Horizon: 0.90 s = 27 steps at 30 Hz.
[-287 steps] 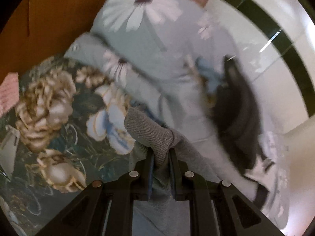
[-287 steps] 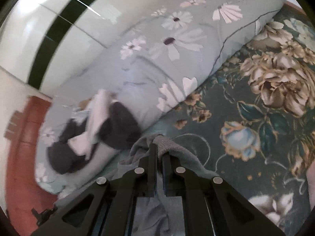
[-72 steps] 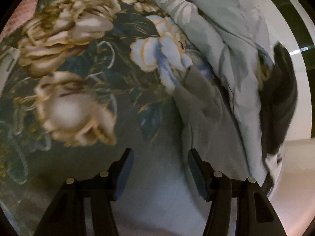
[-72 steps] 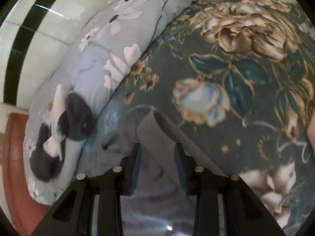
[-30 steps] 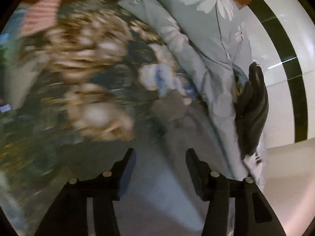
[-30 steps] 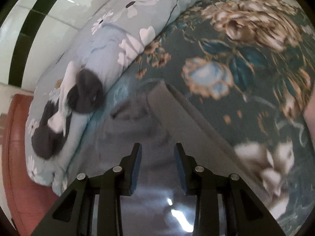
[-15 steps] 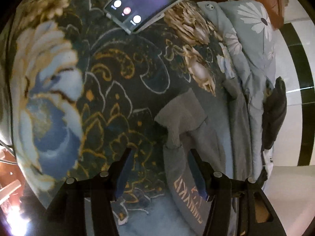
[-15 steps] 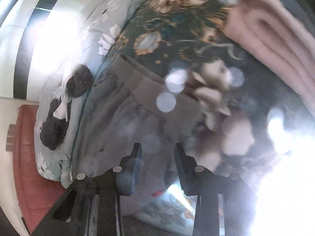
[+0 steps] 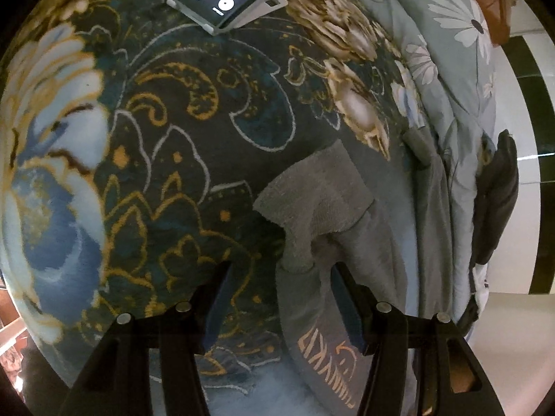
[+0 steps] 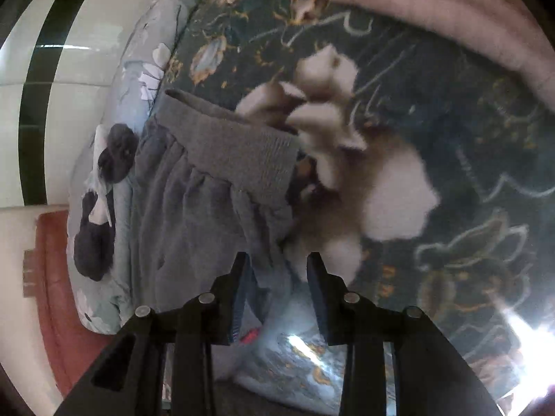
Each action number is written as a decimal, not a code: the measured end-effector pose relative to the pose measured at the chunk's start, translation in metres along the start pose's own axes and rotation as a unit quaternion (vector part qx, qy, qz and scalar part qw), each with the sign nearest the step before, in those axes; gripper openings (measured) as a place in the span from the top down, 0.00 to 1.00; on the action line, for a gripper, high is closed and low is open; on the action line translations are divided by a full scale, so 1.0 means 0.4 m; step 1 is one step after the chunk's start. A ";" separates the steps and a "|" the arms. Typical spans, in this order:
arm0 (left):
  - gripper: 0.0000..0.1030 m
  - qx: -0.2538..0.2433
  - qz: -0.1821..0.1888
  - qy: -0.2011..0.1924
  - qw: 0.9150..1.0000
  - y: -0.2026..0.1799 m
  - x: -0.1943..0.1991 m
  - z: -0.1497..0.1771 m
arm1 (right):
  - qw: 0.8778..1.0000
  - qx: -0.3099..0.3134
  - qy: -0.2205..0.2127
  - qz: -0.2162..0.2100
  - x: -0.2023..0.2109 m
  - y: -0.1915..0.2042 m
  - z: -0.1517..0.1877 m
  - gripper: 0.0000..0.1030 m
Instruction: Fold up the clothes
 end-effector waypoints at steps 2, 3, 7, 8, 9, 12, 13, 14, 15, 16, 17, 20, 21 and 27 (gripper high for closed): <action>0.41 -0.007 -0.002 -0.002 1.000 -0.006 0.000 -0.001 | 1.000 -0.001 -0.002 0.001 -0.013 0.001 0.000 0.65; 0.41 -0.009 -0.003 -0.003 1.000 -0.008 -0.001 -0.001 | 1.000 0.001 -0.005 -0.003 -0.017 0.004 -0.002 0.63; 0.41 0.023 0.024 -0.010 0.999 -0.001 0.001 -0.010 | 1.000 0.013 -0.005 -0.018 -0.024 0.014 -0.018 0.63; 0.41 0.033 0.033 -0.008 0.999 0.001 0.000 -0.012 | 1.000 0.011 -0.006 -0.018 -0.024 0.017 -0.021 0.63; 0.42 0.039 0.040 -0.006 0.998 0.003 -0.002 -0.013 | 1.000 0.012 -0.008 -0.020 -0.025 0.024 -0.024 0.63; 0.43 0.026 0.035 -0.006 0.999 -0.003 -0.003 -0.012 | 0.999 0.027 -0.013 -0.022 -0.029 0.048 -0.026 0.66; 0.43 0.022 0.032 -0.007 0.999 -0.005 -0.002 -0.011 | 0.999 0.027 -0.014 -0.021 -0.029 0.049 -0.023 0.70; 0.43 0.020 0.033 -0.008 0.999 -0.008 0.000 -0.011 | 0.999 0.023 -0.014 -0.024 -0.029 0.047 -0.020 0.78; 0.45 0.025 0.042 -0.010 0.999 -0.008 0.004 -0.011 | 0.999 0.018 -0.014 -0.027 -0.029 0.046 -0.016 0.81; 0.54 0.029 0.048 -0.008 0.998 -0.007 0.006 -0.012 | 0.999 0.013 -0.015 -0.028 -0.028 0.043 -0.014 0.90; 0.72 0.029 0.047 -0.003 0.998 -0.007 0.003 -0.010 | 0.999 0.009 -0.014 -0.030 -0.028 0.041 -0.015 0.92; 0.85 0.023 0.037 0.007 0.999 -0.016 -0.005 -0.008 | 0.999 0.014 -0.009 -0.035 -0.026 0.055 -0.028 0.94; 0.87 0.017 0.035 0.007 0.999 -0.024 -0.007 -0.009 | 0.999 0.023 -0.009 -0.035 -0.022 0.067 -0.036 0.95; 0.89 0.019 0.083 0.007 0.996 -0.111 0.047 -0.031 | 0.993 0.061 -0.036 -0.096 0.025 0.194 -0.106 0.95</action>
Point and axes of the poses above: each gripper's, at about its wrist camera, not at the fingertips, and x roughly against the way its jaws point, y to its left, z to its underside, the point moved 6 cm from there along -x, roughly the way its jaws point, and after that the axes turned 14 degrees about x, right-handed, at the moved point
